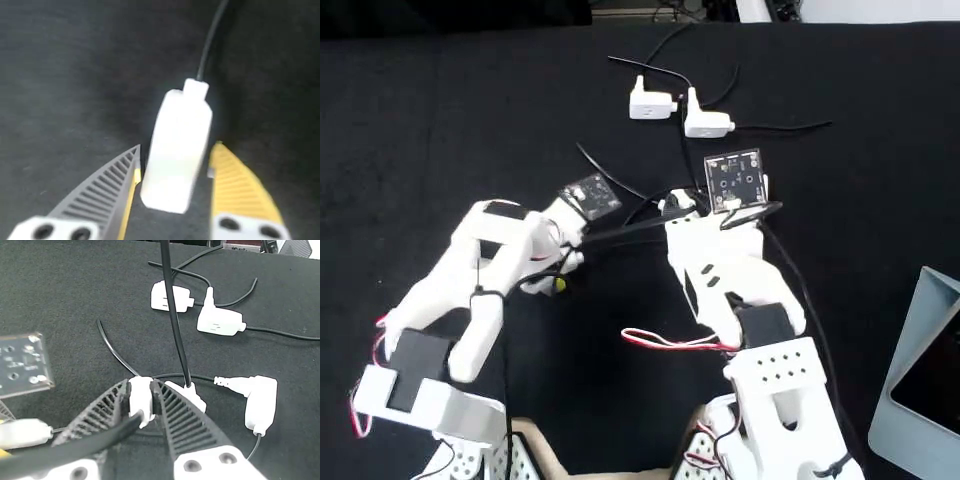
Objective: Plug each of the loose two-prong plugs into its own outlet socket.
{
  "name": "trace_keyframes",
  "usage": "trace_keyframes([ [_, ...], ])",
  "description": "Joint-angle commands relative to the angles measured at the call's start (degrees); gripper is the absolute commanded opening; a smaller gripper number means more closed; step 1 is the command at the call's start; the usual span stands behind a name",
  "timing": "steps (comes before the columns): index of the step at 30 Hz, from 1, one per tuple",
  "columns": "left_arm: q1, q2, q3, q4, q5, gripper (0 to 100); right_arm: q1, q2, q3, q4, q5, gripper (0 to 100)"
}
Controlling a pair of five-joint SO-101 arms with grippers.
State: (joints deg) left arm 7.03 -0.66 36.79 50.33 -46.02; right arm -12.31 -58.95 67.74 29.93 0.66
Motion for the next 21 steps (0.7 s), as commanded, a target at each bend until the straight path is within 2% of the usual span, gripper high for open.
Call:
trace_keyframes([
  [1, 2.51, -0.18, -2.59, -0.88, 6.07, 11, 0.53, -1.01, -0.22, -0.97, 0.35, 1.3],
  [7, 3.91, -6.15, -0.75, -0.79, 12.75, 11, 0.53, -1.01, -0.22, -0.97, 0.35, 1.3],
  [14, 11.56, -13.27, 6.55, -1.41, 18.64, 12, 0.53, -1.01, -0.22, -0.97, 0.35, 1.3],
  [19, 12.26, -17.32, 9.54, -1.14, 19.16, 25, 0.53, -1.01, -0.22, -0.97, 0.35, 1.3],
  [21, 11.21, -20.13, 10.51, -1.05, 20.84, 26, 0.53, -1.01, -0.22, -0.97, 0.35, 1.3],
])
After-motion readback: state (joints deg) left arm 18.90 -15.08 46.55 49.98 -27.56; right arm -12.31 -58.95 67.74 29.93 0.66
